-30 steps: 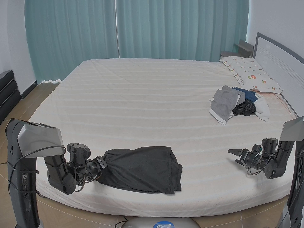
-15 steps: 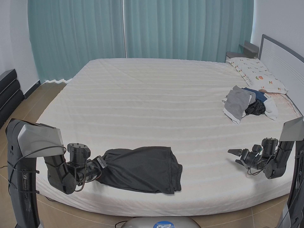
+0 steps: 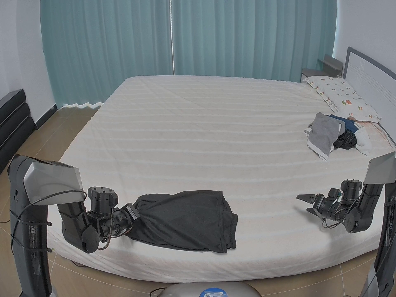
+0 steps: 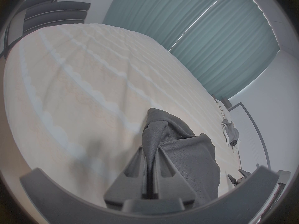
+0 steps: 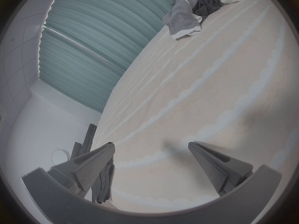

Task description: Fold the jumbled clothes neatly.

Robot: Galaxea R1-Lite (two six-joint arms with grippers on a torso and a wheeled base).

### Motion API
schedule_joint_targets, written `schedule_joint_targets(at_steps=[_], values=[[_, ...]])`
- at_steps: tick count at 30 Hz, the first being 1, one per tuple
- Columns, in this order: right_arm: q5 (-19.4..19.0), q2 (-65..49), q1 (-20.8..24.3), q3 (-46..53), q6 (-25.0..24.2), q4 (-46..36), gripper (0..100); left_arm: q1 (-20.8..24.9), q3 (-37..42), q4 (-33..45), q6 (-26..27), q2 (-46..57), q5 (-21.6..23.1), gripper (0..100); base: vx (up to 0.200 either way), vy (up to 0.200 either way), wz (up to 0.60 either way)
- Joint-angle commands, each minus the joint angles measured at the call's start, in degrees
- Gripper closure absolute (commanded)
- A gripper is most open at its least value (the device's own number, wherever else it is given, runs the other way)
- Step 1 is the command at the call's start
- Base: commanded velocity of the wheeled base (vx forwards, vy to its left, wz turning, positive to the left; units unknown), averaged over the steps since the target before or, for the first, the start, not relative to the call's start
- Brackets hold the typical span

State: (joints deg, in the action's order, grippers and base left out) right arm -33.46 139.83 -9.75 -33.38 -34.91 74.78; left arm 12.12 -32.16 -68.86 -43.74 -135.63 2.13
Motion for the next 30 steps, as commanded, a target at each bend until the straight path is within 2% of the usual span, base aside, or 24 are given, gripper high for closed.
schedule_joint_targets(at_steps=[1, 5, 20, 21, 30], values=[[-0.02, 0.1, 0.0, -0.02, 0.02, 0.02, 0, 0.01, -0.01, -0.04, -0.03, -0.16, -0.02, 100, 0.0, 0.2, 0.0], [-0.02, 0.1, 0.0, -0.02, 0.11, 0.02, 0, 0.01, -0.01, -0.04, -0.03, -0.33, -0.02, 100, 0.0, 0.2, 0.0], [-0.02, 0.18, 0.0, 0.07, 0.64, 0.02, 0, 0.1, 1.13, -0.04, -0.21, -0.07, 0.24, 100, 0.0, 0.0, 0.0], [-0.02, 0.18, 0.0, 0.07, 0.64, 0.02, 0, 0.1, 1.75, -0.04, -0.21, 0.11, 0.33, 0, 0.0, 0.0, 0.0], [-0.02, 0.18, 0.0, 0.07, 0.72, 0.02, 0, 0.28, 5.09, -0.22, -0.03, 1.95, 1.73, 0, 0.0, 0.0, 0.0]])
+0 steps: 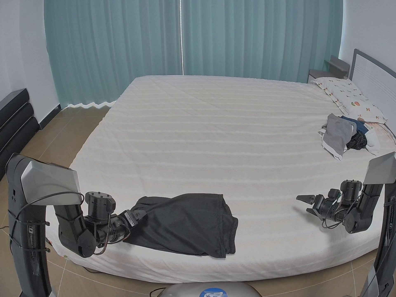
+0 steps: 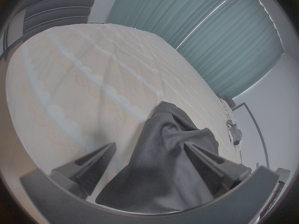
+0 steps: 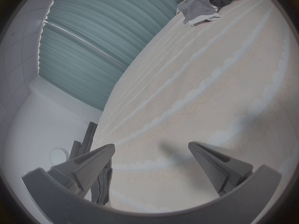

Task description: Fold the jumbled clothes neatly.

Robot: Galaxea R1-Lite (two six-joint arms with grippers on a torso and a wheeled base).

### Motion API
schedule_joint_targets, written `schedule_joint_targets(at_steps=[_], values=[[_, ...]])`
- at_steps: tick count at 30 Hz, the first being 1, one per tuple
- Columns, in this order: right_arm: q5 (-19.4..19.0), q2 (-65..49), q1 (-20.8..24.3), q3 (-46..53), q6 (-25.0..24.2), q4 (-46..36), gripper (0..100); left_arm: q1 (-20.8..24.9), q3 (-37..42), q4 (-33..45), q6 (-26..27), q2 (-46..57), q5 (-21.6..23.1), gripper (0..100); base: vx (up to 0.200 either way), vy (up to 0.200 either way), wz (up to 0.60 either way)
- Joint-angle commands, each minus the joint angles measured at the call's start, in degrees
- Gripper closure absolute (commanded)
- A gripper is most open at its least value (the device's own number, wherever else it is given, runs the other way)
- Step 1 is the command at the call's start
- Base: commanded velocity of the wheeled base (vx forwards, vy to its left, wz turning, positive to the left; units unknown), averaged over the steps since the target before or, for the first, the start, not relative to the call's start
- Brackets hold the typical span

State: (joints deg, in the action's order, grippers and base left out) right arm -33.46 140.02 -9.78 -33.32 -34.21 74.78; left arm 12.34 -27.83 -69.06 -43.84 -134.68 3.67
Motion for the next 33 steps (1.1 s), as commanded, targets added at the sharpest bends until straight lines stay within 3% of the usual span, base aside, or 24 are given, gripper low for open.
schedule_joint_targets(at_steps=[1, 13, 21, 29, 33], values=[[-0.02, -0.01, 0.02, 0.01, 0.02, 0.02, 0, 0.06, 0.76, -0.02, 0.07, 1.0, 0.2, 0, 0.0, 0.0, 0.0], [0.15, 0.25, 0.11, 0.27, 0.63, 0.02, 0, -3.64, -0.73, -0.02, -0.02, 2.05, 0.46, 0, 0.0, 0.0, 0.0], [0.15, 0.25, 0.11, 0.36, 1.16, 0.02, 0, -5.57, 0.15, -0.11, 0.42, 3.46, 4.42, 0, 0.0, 0.0, 0.0], [0.24, 0.43, 0.11, -0.17, 1.16, 0.02, 0, -5.57, 2.08, -7.49, 1.39, 3.9, 4.24, 0, 0.0, 0.0, 0.0], [0.24, 0.43, 0.11, -0.52, 1.07, -0.16, 0, -5.57, 2.61, -10.48, 4.46, 4.25, 3.71, 0, 0.0, 0.0, 0.0]])
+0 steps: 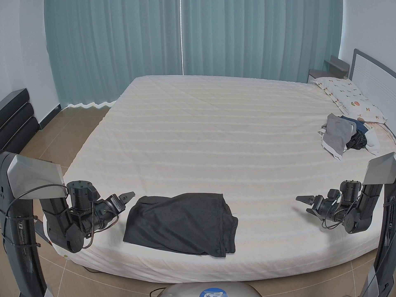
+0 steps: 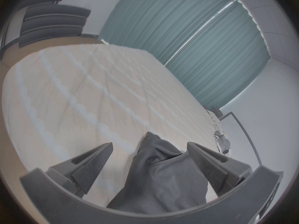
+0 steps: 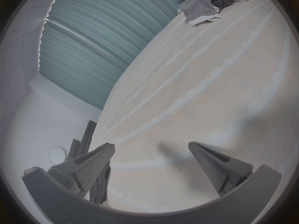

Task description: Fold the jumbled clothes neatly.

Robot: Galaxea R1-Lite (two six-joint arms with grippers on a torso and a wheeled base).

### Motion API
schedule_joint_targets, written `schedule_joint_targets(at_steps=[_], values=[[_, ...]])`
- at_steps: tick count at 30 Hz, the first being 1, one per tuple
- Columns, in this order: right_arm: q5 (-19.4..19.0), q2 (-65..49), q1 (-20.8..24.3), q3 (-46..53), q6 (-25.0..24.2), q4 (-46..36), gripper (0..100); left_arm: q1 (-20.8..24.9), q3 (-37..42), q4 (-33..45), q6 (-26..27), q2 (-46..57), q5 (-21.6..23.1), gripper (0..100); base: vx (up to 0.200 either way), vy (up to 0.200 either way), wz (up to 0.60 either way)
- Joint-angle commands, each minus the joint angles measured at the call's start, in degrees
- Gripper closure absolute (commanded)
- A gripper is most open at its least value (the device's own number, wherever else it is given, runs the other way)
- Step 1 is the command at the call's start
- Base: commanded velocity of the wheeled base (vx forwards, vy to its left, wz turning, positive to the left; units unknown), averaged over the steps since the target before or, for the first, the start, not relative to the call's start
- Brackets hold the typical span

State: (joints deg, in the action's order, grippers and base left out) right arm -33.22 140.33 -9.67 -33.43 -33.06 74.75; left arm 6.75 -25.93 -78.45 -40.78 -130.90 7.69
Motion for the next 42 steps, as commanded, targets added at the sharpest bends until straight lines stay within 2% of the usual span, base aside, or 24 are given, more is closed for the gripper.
schedule_joint_targets(at_steps=[1, 8, 12, 15, 19, 20, 23, 26, 31, 34, 36, 37, 38, 40, 41, 42], values=[[0.0, 0.12, 0.0, -0.94, -0.07, -0.57, 0, -0.25, 1.32, -1.36, 3.86, 0.82, -0.4, 0, 0.0, 0.0, 0.0], [0.52, 0.21, 0.0, -1.38, -0.25, -0.75, 0, -2.18, 4.04, -0.92, 5.97, 8.3, -0.57, 0, 0.0, 0.0, 0.0], [3.51, -2.07, 0.79, -1.2, -0.25, -0.13, 0, -3.06, 6.24, -0.83, 7.29, 14.71, -0.57, 0, 0.0, 0.0, 0.0], [5.71, -8.67, 2.2, 1.26, -0.25, -0.22, 0, -3.5, 8.18, -0.74, 7.91, 19.81, -0.57, 0, 0.0, 0.0, 0.0], [5.62, -20.71, 3.25, 6.8, -0.07, -0.75, 0, -4.38, 10.11, -0.66, 8.17, 25.87, -0.57, 0, 0.0, 0.0, 0.0], [5.62, -20.71, 3.25, 6.8, -0.07, -0.75, 0, -4.38, 10.11, -0.66, 8.17, 25.87, -0.57, 0, 0.0, 0.0, 0.0], [5.62, -33.01, 3.34, 12.51, 0.01, -1.01, 0, -5.79, 12.57, 1.54, 11.6, 31.94, -0.49, 0, 0.0, 0.0, 0.0], [5.62, -38.81, 3.43, 15.41, 0.01, -1.1, 0, -6.14, 13.71, 2.86, 12.13, 35.8, -0.4, 0, 0.0, 0.0, 0.0], [5.71, -56.04, 3.34, 23.49, 3.09, -5.23, 0, -6.14, 17.32, 11.47, 12.39, 52.33, 0.22, 0, 0.0, 0.0, 0.0], [5.62, -65.36, 0.09, 26.66, 8.89, -9.36, 0, -6.05, 18.02, 20.0, 12.39, 63.05, 1.27, 0, 0.0, 0.0, 0.0], [5.45, -72.21, -1.49, 27.71, 10.3, -13.23, 0, -5.96, 17.76, 27.82, 12.48, 70.96, 2.68, 0, 0.0, 0.0, 0.0], [5.45, -72.65, -1.58, 27.8, 10.3, -13.67, 0, -5.87, 17.67, 28.44, 12.48, 71.58, 2.85, 0, 0.0, 0.0, 0.0], [5.36, -80.03, -1.85, 27.54, 10.39, -20.0, 0, -5.61, 16.7, 36.96, 12.65, 80.37, 4.96, 0, 0.0, 0.0, 0.0], [5.36, -86.36, -1.85, 27.01, 10.82, -26.94, 0, -5.61, 14.77, 44.96, 14.32, 87.13, 6.37, 0, 0.0, 0.0, 0.0], [5.36, -91.9, -1.58, 25.87, 11.26, -33.36, 0, -5.61, 13.1, 52.08, 16.52, 92.14, 7.07, 0, 0.0, 0.0, 0.0], [5.36, -92.51, -1.58, 25.69, 11.35, -34.06, 0, -5.61, 12.83, 52.96, 16.78, 92.67, 7.16, 0, 0.0, 0.0, 0.0]])
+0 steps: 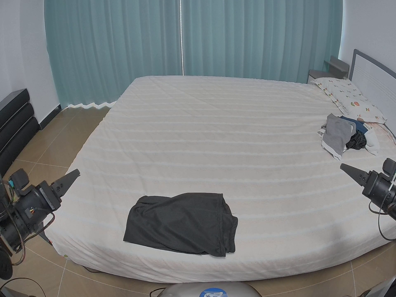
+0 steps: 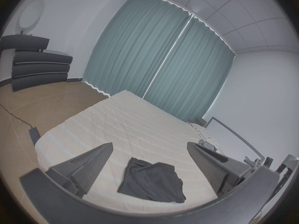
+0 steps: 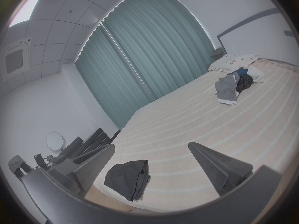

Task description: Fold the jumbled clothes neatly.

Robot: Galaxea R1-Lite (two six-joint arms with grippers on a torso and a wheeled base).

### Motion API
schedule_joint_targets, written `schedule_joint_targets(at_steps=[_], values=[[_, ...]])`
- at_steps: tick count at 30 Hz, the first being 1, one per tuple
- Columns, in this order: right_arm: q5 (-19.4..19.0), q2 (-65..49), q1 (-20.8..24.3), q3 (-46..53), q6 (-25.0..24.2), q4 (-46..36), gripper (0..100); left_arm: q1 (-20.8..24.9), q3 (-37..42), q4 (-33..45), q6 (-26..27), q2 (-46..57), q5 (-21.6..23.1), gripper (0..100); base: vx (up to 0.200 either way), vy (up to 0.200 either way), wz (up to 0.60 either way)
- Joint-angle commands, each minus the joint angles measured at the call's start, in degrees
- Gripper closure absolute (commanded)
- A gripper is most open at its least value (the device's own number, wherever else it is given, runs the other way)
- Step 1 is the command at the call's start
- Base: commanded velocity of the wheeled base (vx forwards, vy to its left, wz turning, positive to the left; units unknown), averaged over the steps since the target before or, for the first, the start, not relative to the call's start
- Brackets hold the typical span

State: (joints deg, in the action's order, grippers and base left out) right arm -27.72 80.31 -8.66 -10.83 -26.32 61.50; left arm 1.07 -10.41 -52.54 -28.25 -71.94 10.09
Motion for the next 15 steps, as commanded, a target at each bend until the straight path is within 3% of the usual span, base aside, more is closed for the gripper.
schedule_joint_targets(at_steps=[1, 5, 7, 8, 9, 11, 15], values=[[-0.14, -39.88, -1.8, 0.63, 5.84, -30.74, 0, 0.07, -4.97, 36.55, 6.62, 39.51, 5.11, 0, 0.0, 0.0, 0.0], [-0.14, -54.65, 3.38, -8.25, 8.57, -55.96, 0, 0.25, -8.84, 50.7, 9.35, 49.26, 5.2, 0, 0.0, 0.0, 0.0], [-0.14, -56.93, 4.7, -9.74, 9.01, -60.01, 0, 0.51, -9.01, 51.66, 9.52, 50.49, 5.2, 0, 0.0, 0.0, 0.0], [0.12, -62.38, 8.22, -12.99, 10.85, -69.94, 0, 0.77, -8.4, 52.81, 11.11, 54.01, 5.2, 0, 0.0, 0.0, 0.0], [0.12, -62.38, 8.22, -12.99, 10.85, -69.94, 0, 0.77, -8.4, 52.81, 11.11, 54.01, 5.2, 0, 0.0, 0.0, 0.0], [0.21, -68.97, 10.85, -14.66, 14.81, -79.69, 0, 0.77, -6.73, 53.77, 15.33, 59.28, 5.29, 0, 0.0, 0.0, 0.0], [0.21, -78.2, 9.8, -12.64, 19.73, -86.37, 0, 1.92, -4.53, 56.23, 19.37, 65.17, 5.37, 0, 0.0, 0.0, 0.0]])
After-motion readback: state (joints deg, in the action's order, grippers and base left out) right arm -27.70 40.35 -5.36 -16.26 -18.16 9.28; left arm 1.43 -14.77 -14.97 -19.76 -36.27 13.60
